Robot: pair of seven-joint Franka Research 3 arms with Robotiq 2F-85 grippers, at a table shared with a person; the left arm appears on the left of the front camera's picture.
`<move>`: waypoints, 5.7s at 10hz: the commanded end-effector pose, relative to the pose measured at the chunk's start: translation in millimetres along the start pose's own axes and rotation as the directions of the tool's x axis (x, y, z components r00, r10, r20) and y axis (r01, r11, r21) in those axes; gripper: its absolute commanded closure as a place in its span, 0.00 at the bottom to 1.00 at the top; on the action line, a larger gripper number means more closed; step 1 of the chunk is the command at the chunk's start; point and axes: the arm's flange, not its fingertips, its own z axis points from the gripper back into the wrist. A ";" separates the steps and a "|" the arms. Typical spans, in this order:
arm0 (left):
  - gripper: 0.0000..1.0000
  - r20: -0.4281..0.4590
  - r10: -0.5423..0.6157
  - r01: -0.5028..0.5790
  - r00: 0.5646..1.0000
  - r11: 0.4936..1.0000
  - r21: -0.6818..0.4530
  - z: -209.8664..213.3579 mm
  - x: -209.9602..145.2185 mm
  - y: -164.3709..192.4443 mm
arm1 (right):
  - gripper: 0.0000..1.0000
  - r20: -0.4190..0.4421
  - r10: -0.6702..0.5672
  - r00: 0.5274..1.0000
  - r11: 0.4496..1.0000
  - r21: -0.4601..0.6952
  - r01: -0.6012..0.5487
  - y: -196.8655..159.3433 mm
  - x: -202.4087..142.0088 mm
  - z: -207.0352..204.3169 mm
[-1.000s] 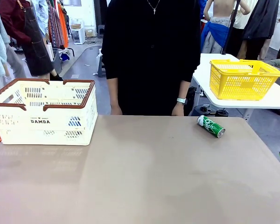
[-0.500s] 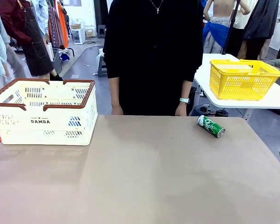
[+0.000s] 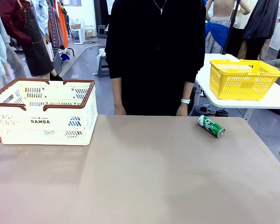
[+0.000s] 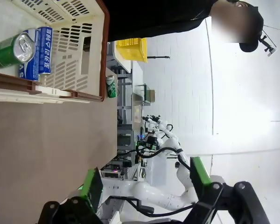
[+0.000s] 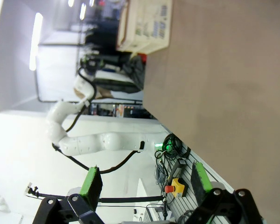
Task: Place the drinks into the Shopping basket.
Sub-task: Pick up one drink and place it into the Shopping basket.
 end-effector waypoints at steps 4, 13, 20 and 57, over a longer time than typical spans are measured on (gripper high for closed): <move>0.00 -0.008 -0.003 0.003 1.000 1.000 0.001 1.2 -1.9 0.2 | 0.00 -0.016 -0.018 1.000 1.000 -0.006 0.018 5.1 -2.1 0.8; 0.00 -0.008 -0.003 0.003 1.000 1.000 0.001 1.2 -1.9 0.2 | 0.00 -0.092 0.080 0.993 0.393 -0.912 -0.116 27.1 113.4 -111.9; 0.00 -0.008 -0.003 0.003 1.000 1.000 0.001 1.2 -1.9 0.2 | 0.00 -0.221 0.182 0.958 0.354 -0.895 -0.273 36.5 174.7 -129.9; 0.00 -0.008 -0.003 0.003 1.000 1.000 0.001 1.2 -1.9 0.2 | 1.00 -0.638 0.233 0.734 0.194 -0.710 -0.677 -82.9 331.9 -219.2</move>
